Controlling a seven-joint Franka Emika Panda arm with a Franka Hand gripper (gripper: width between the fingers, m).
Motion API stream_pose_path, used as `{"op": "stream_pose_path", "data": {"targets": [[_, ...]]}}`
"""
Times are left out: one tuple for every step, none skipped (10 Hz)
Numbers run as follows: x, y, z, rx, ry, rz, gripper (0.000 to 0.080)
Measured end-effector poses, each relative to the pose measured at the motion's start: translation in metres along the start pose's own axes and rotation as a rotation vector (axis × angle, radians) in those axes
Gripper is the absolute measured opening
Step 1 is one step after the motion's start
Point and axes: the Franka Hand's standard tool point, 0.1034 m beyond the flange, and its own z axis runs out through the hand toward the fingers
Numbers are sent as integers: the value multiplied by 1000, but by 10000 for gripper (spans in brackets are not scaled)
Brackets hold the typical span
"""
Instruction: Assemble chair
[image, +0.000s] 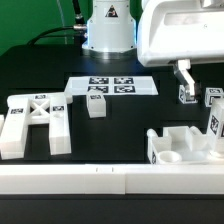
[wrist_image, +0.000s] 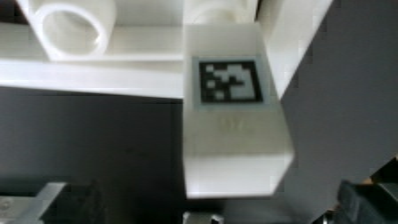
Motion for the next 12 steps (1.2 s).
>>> {"op": "stream_pose_path", "data": {"targets": [[6, -1, -7, 4, -8, 2, 649], [10, -1, -11, 6, -11, 3, 649], [7, -2, -10, 8, -34, 3, 649], [6, -2, -10, 8, -35, 3, 649], [1, -3, -8, 13, -96, 4, 649], [0, 0, -6, 13, -147, 7, 649], [-6, 3, -2, 14, -235, 12, 649], [-7, 4, 0, 17, -306, 14, 649], [-7, 6, 3, 18, -348, 18, 649], [-13, 8, 4, 22, -427, 22, 649], [-12, 7, 3, 25, -463, 22, 649], [-11, 7, 3, 26, -467, 22, 649]]}}
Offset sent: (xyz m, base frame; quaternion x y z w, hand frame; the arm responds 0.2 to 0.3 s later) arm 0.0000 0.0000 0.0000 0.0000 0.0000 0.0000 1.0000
